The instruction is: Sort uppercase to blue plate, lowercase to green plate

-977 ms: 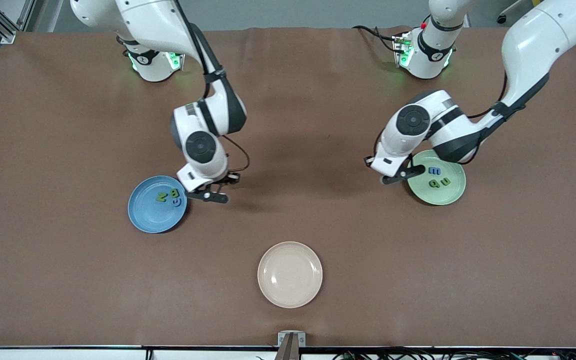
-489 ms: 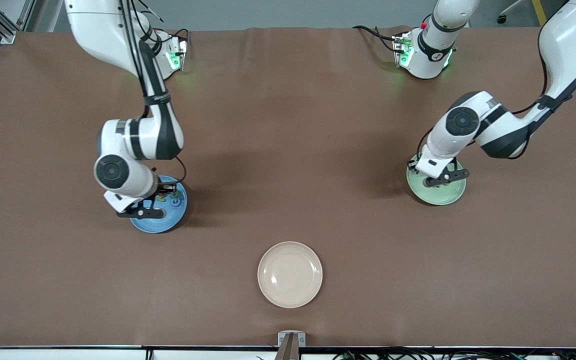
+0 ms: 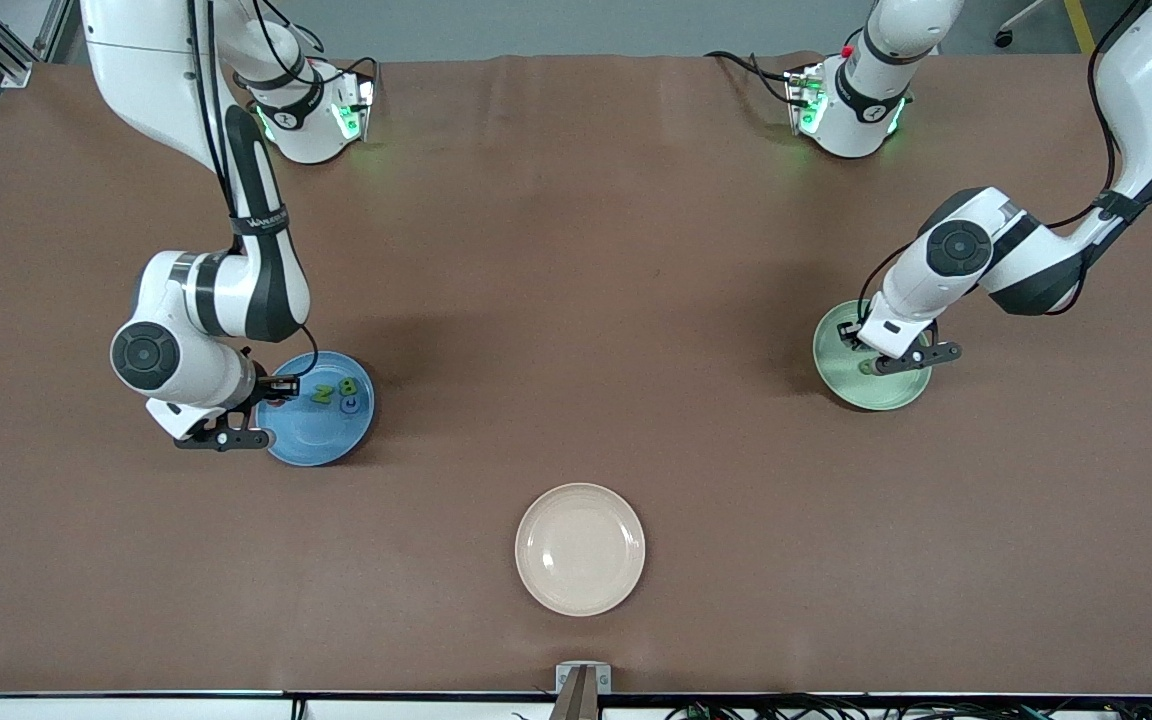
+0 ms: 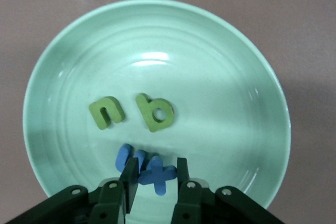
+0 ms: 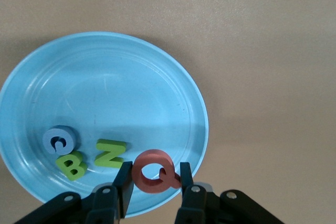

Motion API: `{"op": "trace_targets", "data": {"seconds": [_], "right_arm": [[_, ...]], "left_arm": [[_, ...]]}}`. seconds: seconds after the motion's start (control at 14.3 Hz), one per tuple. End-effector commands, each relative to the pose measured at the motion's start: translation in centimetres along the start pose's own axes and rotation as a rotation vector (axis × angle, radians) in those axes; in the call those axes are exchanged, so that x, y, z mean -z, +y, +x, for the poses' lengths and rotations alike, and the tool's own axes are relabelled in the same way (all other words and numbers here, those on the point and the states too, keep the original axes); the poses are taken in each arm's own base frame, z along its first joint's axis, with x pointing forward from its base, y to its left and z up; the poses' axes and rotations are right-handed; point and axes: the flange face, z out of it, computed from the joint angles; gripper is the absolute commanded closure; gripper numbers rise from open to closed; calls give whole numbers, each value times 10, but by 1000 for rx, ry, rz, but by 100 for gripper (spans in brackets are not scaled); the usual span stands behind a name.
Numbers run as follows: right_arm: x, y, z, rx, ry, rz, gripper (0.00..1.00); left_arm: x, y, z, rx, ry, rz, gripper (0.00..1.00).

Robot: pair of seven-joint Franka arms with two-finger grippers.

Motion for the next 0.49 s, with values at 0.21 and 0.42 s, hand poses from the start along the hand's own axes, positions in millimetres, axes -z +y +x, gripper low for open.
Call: {"op": "trace_targets", "data": {"seconds": [0.21,0.42], "right_arm": [[-7,-5,0,8,-8,8,0],[-3,-8,-1,11,-12,12,0]], "left_arm": [[-2,10,-8,-13,8,-8,83],[-1,21,-12,-32,8,-13,81]]}}
